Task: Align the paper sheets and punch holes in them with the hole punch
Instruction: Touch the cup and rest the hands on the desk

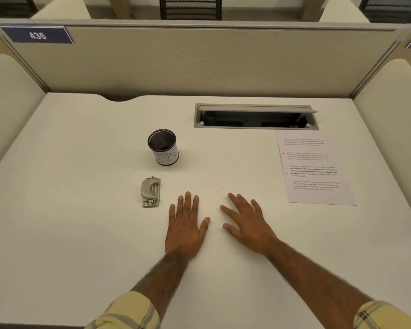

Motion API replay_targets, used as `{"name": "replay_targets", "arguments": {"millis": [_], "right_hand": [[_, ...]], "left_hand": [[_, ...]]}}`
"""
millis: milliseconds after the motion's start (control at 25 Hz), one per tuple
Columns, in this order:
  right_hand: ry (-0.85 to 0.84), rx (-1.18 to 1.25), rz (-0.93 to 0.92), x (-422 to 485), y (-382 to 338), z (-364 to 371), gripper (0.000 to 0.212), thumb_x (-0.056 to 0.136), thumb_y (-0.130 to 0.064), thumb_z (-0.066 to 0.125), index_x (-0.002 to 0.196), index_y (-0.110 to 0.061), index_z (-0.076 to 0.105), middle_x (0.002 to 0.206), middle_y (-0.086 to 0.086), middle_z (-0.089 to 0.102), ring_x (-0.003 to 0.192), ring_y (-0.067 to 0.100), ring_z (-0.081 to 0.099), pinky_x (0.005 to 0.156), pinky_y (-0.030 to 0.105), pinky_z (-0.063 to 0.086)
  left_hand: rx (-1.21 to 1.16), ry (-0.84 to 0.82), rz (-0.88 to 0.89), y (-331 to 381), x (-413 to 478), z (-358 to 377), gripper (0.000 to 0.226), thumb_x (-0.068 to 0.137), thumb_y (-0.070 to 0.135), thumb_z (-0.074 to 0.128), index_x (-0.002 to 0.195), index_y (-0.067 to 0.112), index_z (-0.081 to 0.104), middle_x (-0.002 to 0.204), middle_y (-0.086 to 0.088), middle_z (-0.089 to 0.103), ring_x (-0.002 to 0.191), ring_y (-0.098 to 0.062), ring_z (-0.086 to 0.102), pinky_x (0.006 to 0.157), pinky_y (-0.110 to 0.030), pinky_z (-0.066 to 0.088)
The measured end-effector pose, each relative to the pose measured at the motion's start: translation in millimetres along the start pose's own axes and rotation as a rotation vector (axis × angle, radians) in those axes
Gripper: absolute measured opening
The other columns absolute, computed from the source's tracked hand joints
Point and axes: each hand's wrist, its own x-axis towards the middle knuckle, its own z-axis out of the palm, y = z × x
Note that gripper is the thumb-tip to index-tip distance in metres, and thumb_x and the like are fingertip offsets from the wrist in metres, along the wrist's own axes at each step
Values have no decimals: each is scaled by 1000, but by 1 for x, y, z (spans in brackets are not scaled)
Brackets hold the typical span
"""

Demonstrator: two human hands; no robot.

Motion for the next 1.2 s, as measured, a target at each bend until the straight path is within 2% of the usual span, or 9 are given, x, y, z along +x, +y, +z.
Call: {"name": "replay_targets", "arguments": {"millis": [80,160,280,480,680,880,1000,1080,1200], "right_hand": [[163,279,83,8,-4,-9,40,100,-29,55,139,-23,60,156,2,46,144,18,41,118,32,30],[242,766,348,18,-9,-19,28,94,-6,58,113,-15,74,125,7,71,110,18,68,91,21,51],[83,1394,681,27,-12,-32,23,90,-1,53,98,-7,75,99,14,78,75,19,73,67,28,58],[-99,1703,817,35,-20,-42,22,90,4,52,97,0,73,84,12,78,71,21,76,62,30,60],[-89,1644,657,85,-47,-83,20,90,0,56,92,-3,76,85,12,78,71,21,75,62,29,61],[30,1285,518,165,-98,-137,14,93,-8,61,99,-3,74,87,10,76,73,18,73,67,28,62],[100,1052,386,209,-124,-154,17,95,-3,57,96,1,73,82,12,73,60,14,66,55,20,56],[131,853,309,230,-137,-155,19,93,-1,56,93,3,74,84,17,74,60,19,66,56,25,55],[158,493,188,249,-150,-148,24,89,0,54,91,1,77,91,18,77,81,31,72,75,41,62]], "left_hand": [[-5,8,3,-1,1,1,74,103,61,11,166,24,-2,175,-1,-12,161,-21,-11,130,-47,-1],[-2,14,5,-1,1,3,74,103,61,13,166,24,-2,175,-1,-12,161,-21,-10,129,-47,-1],[-2,18,8,-1,1,3,74,104,61,14,166,24,-1,175,-2,-10,162,-22,-9,129,-47,0],[-12,24,13,-2,0,2,74,104,62,14,166,24,-2,175,-2,-10,162,-22,-9,128,-46,-2],[-31,22,6,0,0,0,75,103,64,8,166,25,-4,175,0,-13,161,-20,-12,128,-46,-2],[-81,16,-2,2,0,-2,77,98,70,-6,163,30,-16,172,5,-24,159,-17,-21,128,-45,-7],[-106,14,-2,1,-1,-3,79,95,71,-10,163,30,-16,171,6,-27,158,-17,-24,127,-45,-8],[-115,18,3,0,-1,-4,80,95,71,-10,163,30,-15,171,5,-27,158,-18,-23,127,-46,-8],[-129,26,9,0,-1,-4,79,97,69,-6,164,28,-12,172,4,-24,159,-19,-21,127,-46,-8]]}}
